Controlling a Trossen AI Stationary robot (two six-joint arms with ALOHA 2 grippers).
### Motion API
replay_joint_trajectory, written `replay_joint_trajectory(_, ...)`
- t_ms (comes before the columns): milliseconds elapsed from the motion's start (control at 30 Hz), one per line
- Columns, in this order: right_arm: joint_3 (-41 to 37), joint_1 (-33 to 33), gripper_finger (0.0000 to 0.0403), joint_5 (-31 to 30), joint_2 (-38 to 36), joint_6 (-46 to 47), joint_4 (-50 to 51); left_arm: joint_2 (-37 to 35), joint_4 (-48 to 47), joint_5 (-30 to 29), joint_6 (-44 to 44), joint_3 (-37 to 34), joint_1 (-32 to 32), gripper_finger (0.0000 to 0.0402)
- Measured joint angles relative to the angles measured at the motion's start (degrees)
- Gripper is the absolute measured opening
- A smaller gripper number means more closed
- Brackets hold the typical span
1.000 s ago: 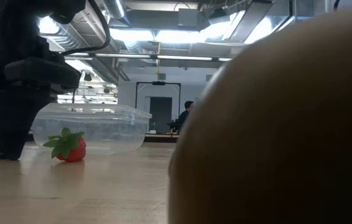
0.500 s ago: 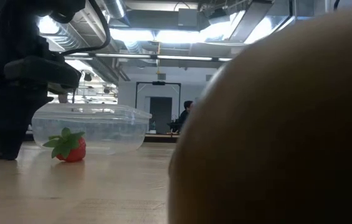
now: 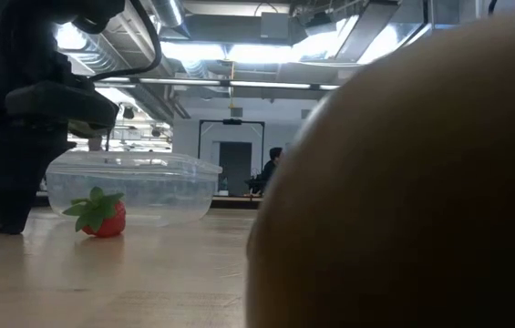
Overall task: Pick and placing Produce into tupperware
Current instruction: Put the left blueberry into the transparent bin
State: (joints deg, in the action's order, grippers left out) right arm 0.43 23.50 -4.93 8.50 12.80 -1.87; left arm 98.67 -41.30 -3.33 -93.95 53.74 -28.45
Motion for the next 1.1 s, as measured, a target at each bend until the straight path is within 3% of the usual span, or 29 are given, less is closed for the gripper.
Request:
replay_joint_trajectory(200,0.0,0.01,0.0228,0.0,0.0,0.0,0.0,0.0,0.0,-0.02,0.04,0.0,0.0,0.0069)
replay_joint_trajectory(500,0.0,0.01,0.0228,0.0,0.01,0.0,0.0,-1.99,0.71,2.47,3.13,-0.17,0.92,0.0045)
replay_joint_trajectory(800,0.0,-0.01,0.0228,0.0,-0.01,0.0,0.0,-2.56,0.25,5.41,6.0,-0.1,1.92,0.0059)
replay_joint_trajectory(1100,0.0,0.01,0.0228,-0.02,0.01,-0.04,0.02,-4.81,-1.15,5.79,10.55,5.06,2.38,0.0043)
